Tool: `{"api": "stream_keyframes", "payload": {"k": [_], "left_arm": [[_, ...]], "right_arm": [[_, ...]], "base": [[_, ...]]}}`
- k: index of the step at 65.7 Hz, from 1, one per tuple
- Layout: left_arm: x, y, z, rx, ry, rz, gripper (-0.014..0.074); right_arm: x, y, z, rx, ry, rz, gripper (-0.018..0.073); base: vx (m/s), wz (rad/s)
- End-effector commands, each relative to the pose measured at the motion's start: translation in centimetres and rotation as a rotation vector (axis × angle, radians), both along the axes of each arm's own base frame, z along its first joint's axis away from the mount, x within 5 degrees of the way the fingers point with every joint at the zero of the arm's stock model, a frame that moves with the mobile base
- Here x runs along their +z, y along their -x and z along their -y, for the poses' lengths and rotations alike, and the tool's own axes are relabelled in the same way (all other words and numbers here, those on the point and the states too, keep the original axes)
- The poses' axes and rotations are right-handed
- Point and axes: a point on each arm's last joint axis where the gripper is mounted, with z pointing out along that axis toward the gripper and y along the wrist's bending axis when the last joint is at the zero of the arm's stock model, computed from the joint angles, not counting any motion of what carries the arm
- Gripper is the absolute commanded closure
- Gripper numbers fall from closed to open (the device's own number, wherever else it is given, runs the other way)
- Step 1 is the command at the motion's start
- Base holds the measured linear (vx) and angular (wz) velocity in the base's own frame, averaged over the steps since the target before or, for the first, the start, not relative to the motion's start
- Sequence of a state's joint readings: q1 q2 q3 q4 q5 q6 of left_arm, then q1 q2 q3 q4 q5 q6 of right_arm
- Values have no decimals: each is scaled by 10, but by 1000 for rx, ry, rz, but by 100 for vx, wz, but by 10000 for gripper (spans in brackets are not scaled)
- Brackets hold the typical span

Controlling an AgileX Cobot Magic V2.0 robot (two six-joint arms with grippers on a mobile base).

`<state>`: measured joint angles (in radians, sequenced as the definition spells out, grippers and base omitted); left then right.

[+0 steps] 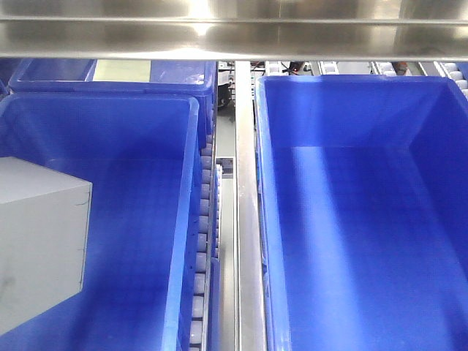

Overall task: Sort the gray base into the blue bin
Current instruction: 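Move the left gripper with the block over the farther blue bin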

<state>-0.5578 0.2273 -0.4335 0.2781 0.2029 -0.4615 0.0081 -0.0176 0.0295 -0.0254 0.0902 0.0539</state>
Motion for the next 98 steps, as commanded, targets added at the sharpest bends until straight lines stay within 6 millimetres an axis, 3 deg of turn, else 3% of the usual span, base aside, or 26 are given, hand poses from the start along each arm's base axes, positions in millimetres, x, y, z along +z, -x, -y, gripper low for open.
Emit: {"api": "stream_keyframes", "payload": {"k": [1, 23, 37, 47, 54, 75, 88, 98], "left_arm": [[17, 3, 1, -32, 62, 100, 591], [24, -1, 8, -72, 120, 151, 591], [28, -26, 36, -181, 122, 186, 591], [26, -43, 78, -369, 42, 214, 591], [26, -58, 115, -481, 32, 135, 591], [24, -110, 224, -608, -31, -17, 591], [0, -140, 272, -619, -51, -109, 591], [-24, -141, 297, -655, -78, -170, 590]], "right_arm": [[7, 1, 0, -3, 13, 81, 564], [7, 1, 0, -3, 13, 81, 564], [7, 1, 0, -3, 13, 81, 564], [7, 1, 0, -3, 13, 81, 564], [7, 1, 0, -3, 13, 81, 564], [7, 1, 0, -3, 13, 81, 564], [7, 1, 0, -3, 13, 81, 564], [7, 1, 0, -3, 13, 81, 564]], "base": [[0, 0], [0, 0], [0, 0], [0, 0], [0, 0], [0, 0], [0, 0], [0, 0]]}}
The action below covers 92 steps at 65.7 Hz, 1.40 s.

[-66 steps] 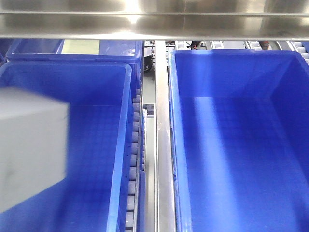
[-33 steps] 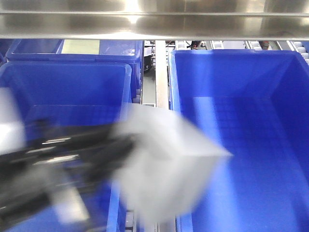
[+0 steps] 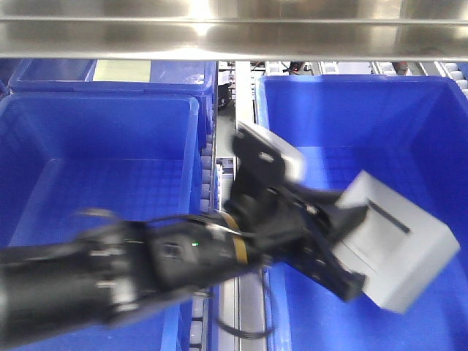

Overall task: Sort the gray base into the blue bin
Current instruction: 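Move the left gripper with the block over the farther blue bin, then open the left gripper to drop the block into the bin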

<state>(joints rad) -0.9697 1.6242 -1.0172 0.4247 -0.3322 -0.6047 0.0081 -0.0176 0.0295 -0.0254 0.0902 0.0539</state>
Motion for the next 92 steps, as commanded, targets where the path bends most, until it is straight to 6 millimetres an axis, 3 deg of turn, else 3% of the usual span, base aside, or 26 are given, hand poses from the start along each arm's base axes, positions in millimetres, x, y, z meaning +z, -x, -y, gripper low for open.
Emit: {"api": "stream_keyframes", "payload": {"k": [1, 12, 26, 58, 84, 92], "left_arm": [[23, 7, 12, -48, 141, 26, 589], [4, 9, 22, -60, 85, -5, 583], [2, 11, 23, -60, 68, -11, 545], [-2, 10, 22, -44, 29, -26, 330], [3, 12, 21, -46, 38, -21, 327], [16, 24, 18, -57, 24, -12, 444]], "right_arm": [[7, 1, 0, -3, 13, 81, 564], [7, 1, 0, -3, 13, 81, 564], [7, 1, 0, -3, 13, 81, 564], [7, 1, 0, -3, 13, 81, 564], [7, 1, 0, -3, 13, 81, 564], [7, 1, 0, -3, 13, 81, 564]], "base": [[0, 0], [0, 0], [0, 0], [0, 0], [0, 0], [0, 0]]}}
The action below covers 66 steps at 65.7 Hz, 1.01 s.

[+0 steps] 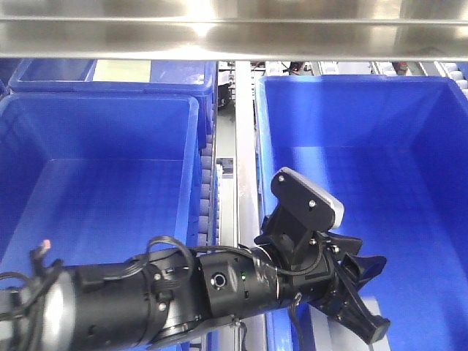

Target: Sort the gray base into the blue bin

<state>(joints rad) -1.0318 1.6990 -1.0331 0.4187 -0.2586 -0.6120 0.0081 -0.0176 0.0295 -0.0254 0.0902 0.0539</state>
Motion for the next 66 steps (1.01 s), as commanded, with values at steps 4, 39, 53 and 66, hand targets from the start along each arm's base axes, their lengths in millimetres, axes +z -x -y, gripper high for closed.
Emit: {"api": "stream_keyframes", "payload": {"k": [4, 39, 53, 66], "left_arm": [[52, 20, -6, -25, 104, 59, 543], [89, 87, -136, 27, 69, 138, 603], [73, 117, -200, 55, 115, 166, 603], [61, 135, -237, 64, 198, 206, 603]], "right_arm": [[7, 1, 0, -3, 13, 81, 564], [7, 1, 0, -3, 13, 81, 564], [7, 1, 0, -3, 13, 81, 564], [7, 1, 0, -3, 13, 81, 564]], "base": [[0, 0], [0, 0], [0, 0], [0, 0]]}}
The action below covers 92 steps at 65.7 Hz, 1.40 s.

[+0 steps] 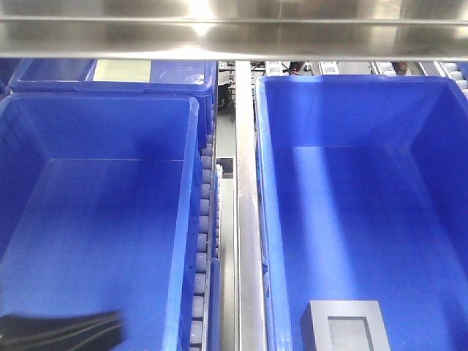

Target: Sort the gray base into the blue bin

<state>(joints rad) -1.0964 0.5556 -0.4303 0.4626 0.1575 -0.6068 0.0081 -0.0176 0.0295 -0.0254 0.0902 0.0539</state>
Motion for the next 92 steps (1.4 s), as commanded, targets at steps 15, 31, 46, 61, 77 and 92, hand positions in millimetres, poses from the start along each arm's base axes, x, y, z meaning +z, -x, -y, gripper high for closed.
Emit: {"api": "stream_keyframes", "payload": {"k": [15, 31, 46, 61, 77, 92], "left_arm": [[8, 14, -21, -29, 140, 66, 602], [8, 14, -21, -29, 137, 64, 602], [8, 14, -21, -30, 139, 65, 602], [6, 17, -19, -67, 114, 70, 602], [12, 18, -19, -83, 148, 125, 602], [11, 13, -21, -26, 145, 118, 602]], "right_arm": [[7, 1, 0, -3, 13, 81, 564], [7, 1, 0, -3, 13, 81, 564], [7, 1, 0, -3, 13, 81, 564], [7, 1, 0, -3, 13, 81, 564], [7, 1, 0, -3, 13, 81, 564], [7, 1, 0, -3, 13, 81, 564]], "base": [[0, 0], [0, 0], [0, 0], [0, 0], [0, 0], [0, 0]]}}
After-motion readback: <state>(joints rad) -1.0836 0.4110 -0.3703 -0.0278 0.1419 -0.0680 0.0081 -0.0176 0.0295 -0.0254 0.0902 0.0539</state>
